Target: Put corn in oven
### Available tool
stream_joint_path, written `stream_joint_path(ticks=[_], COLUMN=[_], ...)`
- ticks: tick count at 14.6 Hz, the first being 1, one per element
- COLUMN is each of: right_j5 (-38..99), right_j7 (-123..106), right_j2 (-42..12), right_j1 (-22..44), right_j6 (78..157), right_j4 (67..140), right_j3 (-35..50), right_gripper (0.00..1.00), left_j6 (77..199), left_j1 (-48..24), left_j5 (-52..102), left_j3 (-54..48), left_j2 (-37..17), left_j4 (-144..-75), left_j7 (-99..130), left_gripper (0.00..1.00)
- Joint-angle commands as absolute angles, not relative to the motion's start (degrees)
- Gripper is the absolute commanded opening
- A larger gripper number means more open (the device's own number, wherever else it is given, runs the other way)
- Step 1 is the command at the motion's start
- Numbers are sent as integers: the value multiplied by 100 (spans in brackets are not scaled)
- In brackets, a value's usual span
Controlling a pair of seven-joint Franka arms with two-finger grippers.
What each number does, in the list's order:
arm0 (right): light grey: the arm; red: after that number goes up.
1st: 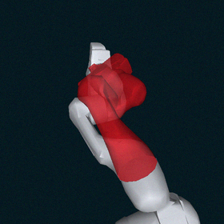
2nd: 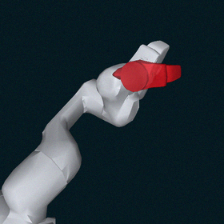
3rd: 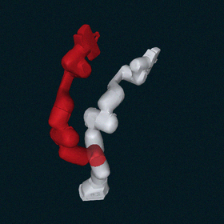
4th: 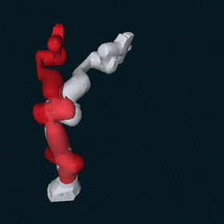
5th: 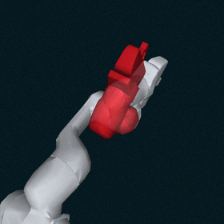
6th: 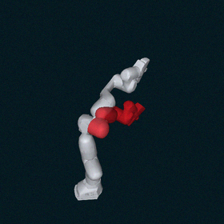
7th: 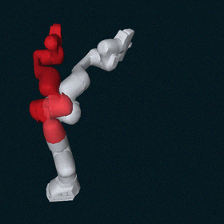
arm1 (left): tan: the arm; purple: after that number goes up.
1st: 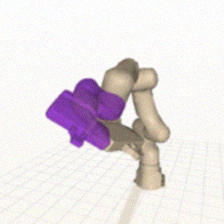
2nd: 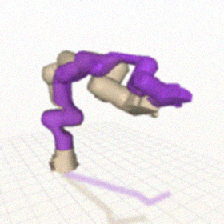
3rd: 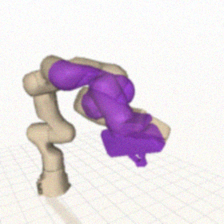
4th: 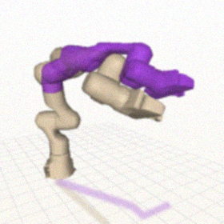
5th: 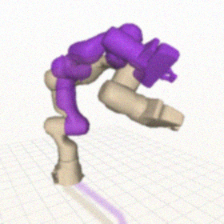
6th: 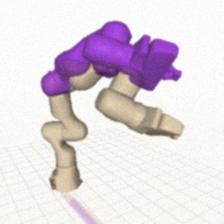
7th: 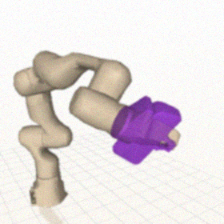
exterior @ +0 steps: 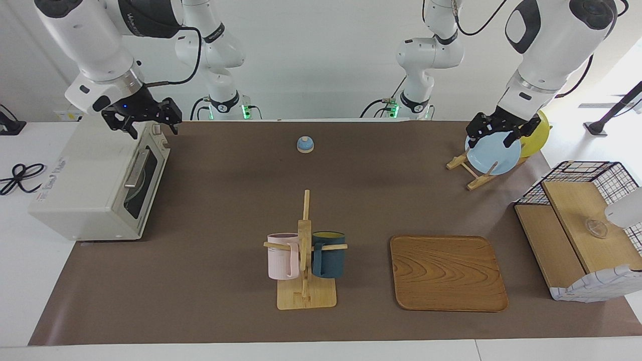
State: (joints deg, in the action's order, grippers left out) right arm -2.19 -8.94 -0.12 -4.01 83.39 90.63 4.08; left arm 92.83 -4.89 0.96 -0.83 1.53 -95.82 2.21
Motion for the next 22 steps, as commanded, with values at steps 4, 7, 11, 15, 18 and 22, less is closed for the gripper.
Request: stream_joint_path(ticks=[4,7,11,15,18,22], right_j5=[-105,-70,-70,-62,-62,-53], right_j7=[-396,-378,-387,-378,-378,-387], right_j2=[-176,-176,-141,-97,-105,-105], right_j1=[-19,-9,-44,-53,-79,-263], right_j6=[8244,8244,8209,8191,8235,8191], right_j4=[8701,8675,8692,8736,8728,8745], right_j3=[186,141,132,167,158,123], right_gripper=[100,100,100,100,100,100], left_j6=[9308,9316,9316,9316,9316,9316], left_j1=[-448,-448,-448,-457,-457,-457], left_j5=[44,44,44,44,44,44], left_j3=[-97,-97,-97,-97,-97,-97], left_j2=[264,264,264,264,264,264], left_j4=[-9686,-9686,-9686,-9686,-9686,-9686], left_j7=[202,202,202,202,202,202], left_gripper=[100,100,100,100,100,100])
